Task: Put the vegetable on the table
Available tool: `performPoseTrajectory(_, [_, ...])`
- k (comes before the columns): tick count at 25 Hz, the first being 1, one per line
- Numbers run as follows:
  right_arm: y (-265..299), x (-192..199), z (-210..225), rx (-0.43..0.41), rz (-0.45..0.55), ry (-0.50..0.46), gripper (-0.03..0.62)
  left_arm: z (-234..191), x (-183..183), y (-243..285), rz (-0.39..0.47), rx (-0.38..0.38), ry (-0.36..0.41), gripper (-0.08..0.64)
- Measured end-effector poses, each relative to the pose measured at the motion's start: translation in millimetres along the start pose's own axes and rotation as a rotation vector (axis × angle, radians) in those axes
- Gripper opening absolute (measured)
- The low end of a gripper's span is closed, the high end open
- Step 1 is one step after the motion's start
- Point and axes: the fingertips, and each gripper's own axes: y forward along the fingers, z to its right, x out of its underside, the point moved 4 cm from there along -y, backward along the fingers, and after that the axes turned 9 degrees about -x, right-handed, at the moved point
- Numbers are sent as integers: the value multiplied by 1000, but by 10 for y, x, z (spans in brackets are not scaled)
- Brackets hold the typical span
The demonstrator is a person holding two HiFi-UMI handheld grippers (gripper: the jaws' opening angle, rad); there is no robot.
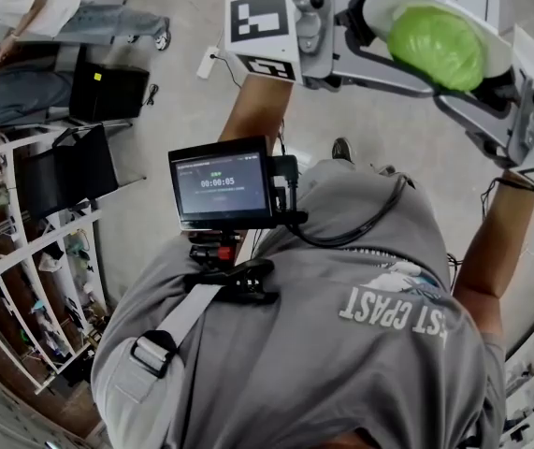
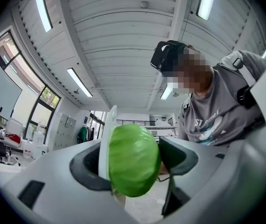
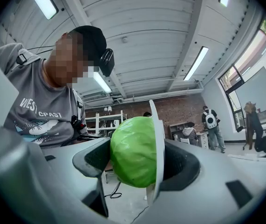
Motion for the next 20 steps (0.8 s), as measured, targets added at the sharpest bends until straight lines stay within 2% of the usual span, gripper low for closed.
performPoseTrajectory(3, [193,-21,242,13,-10,9,310,-368,-129,-304,8,2,-9,324])
performPoseTrajectory(8, [349,164,811,2,-2,36,310,-900,247,-565,0,-15,-26,324])
performPoseTrajectory(11, [395,52,1141,-14,-5,46,310,-1213,100,-619,4,-32,-29,324])
performPoseTrajectory(16, [108,-234,1644,-52,-10,61,310,-1720,-63,-315,13,-72,-24,324])
performPoseTrajectory(20, [-527,22,1885,-74,7,48,310,-2036,368,136,7,-90,-2,324])
